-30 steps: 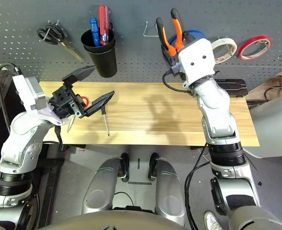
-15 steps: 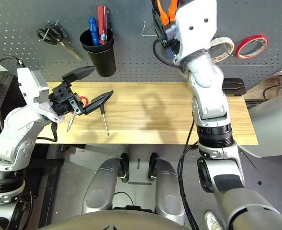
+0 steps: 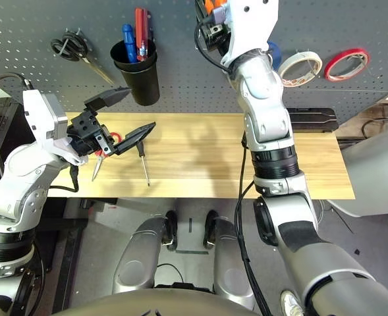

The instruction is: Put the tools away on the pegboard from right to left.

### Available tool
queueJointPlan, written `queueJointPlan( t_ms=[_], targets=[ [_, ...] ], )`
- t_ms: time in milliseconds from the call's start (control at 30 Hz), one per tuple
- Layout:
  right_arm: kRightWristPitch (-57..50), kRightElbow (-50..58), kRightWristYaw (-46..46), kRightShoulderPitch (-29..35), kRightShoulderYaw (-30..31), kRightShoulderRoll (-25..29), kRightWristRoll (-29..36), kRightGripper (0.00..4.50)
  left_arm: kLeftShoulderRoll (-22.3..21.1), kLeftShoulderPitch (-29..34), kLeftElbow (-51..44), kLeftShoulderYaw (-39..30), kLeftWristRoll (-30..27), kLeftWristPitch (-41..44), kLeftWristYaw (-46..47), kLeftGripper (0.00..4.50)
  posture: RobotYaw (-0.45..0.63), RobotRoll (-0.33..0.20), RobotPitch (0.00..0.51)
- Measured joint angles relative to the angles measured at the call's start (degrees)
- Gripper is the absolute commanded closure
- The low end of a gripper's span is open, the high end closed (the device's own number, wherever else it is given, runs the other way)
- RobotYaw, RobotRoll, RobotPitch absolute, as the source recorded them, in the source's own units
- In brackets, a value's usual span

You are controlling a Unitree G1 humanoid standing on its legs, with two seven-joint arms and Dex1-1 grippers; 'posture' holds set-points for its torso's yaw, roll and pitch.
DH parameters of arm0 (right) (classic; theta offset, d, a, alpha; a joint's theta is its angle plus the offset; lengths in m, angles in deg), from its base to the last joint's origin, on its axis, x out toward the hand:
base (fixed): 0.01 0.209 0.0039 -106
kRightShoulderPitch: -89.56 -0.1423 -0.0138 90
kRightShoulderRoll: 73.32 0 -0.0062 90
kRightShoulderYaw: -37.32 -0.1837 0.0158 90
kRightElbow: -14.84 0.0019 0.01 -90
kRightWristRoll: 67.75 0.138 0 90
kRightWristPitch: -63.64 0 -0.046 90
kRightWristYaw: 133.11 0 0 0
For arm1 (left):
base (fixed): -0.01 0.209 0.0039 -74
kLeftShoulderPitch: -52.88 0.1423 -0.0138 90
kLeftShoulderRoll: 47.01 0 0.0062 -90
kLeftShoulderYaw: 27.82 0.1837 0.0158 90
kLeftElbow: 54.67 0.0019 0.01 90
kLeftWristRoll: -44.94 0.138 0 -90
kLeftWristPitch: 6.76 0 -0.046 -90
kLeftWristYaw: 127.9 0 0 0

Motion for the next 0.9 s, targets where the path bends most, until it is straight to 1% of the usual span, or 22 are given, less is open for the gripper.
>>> queueJointPlan(
  t_ms=[467, 700, 900],
  targets=[
    [8.07, -7.23, -1.32, -1.16, -0.87, -2.65, 0.51, 1.7, -0.27, 0.92, 0.0, 0.0, 0.96, -0.02, 0.0, 0.0, 0.23, 0.0, 0.235],
    [8.81, -8.66, -1.63, -1.0, -0.44, -4.4, 0.45, 1.7, -0.25, 1.02, 0.0, 0.03, 1.27, -0.02, 0.0, 0.0, 0.23, 0.0, 0.235],
    [8.5, -9.06, -1.71, 1.08, 0.74, -5.29, -0.03, 1.7, -0.24, 1.01, 0.02, 0.04, 1.45, -0.22, 0.0, 0.0, 0.23, 0.0, 0.236]
  ],
)
